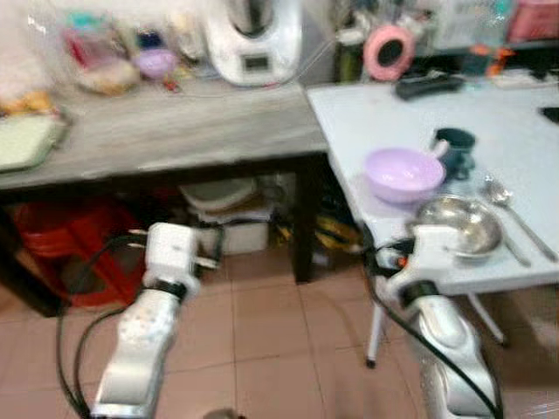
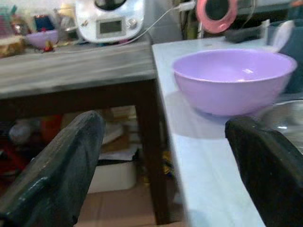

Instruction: Setting the table

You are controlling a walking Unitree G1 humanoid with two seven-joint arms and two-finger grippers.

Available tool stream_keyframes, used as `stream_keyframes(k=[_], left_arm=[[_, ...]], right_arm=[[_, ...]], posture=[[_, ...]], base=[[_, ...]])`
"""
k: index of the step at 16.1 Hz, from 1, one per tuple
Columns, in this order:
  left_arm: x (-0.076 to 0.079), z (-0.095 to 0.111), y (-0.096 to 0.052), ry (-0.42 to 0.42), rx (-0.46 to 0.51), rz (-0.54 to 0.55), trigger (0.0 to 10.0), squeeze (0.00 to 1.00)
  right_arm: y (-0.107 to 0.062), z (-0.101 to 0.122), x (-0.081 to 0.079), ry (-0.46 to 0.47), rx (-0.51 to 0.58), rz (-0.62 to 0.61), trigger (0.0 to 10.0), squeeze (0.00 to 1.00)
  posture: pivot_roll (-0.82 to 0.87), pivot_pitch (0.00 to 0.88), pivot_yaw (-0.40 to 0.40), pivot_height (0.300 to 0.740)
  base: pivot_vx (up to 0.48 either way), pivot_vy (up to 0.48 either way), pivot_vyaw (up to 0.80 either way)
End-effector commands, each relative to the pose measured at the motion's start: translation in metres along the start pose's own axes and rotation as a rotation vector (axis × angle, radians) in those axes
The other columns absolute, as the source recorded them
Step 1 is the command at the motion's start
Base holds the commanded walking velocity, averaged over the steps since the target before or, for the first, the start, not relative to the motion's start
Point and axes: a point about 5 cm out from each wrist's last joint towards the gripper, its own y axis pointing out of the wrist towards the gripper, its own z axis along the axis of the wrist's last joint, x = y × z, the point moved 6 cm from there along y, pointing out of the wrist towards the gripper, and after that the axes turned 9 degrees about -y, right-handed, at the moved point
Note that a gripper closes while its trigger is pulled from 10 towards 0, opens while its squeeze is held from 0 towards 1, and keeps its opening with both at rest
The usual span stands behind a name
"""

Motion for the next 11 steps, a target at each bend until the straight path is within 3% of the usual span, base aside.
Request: stream_keyframes(k=[1, 3, 5, 9, 11], left_arm=[[0.006, 0.003, 0.002, -0.026, 0.006, -0.013, 10.0, 0.0], [0.001, 0.006, 0.002, -0.071, 0.024, 0.008, 10.0, 0.0], [-0.007, 0.006, 0.002, -0.045, 0.026, 0.057, 10.0, 0.0], [-0.007, 0.009, 0.002, -0.027, 0.035, 0.058, 10.0, 0.0], [-0.006, 0.007, 0.002, -0.029, 0.029, 0.06, 10.0, 0.0]], right_arm=[[-0.002, 0.0, 0.012, -0.012, -0.005, -0.025, 10.0, 0.0], [-0.002, -0.001, 0.012, -0.014, -0.007, -0.024, 10.0, 0.0], [-0.003, -0.001, 0.012, -0.016, -0.009, -0.022, 10.0, 0.0], [-0.003, 0.001, 0.013, -0.021, -0.006, -0.021, 10.0, 0.0], [-0.004, 0.001, 0.014, -0.023, -0.007, -0.021, 10.0, 0.0]], posture=[[-0.04, 0.0, 0.05, 0.74], [-0.04, 0.0, 0.047, 0.74], [-0.04, 0.0, 0.045, 0.74], [-0.05, 0.0, 0.042, 0.74], [-0.05, 0.0, 0.039, 0.74]], base=[[0.0, -0.469, 0.0], [0.0, -0.24, 0.0], [0.0, 0.0, 0.0], [0.0, 0.0, 0.0], [0.0, -0.48, 0.0]])
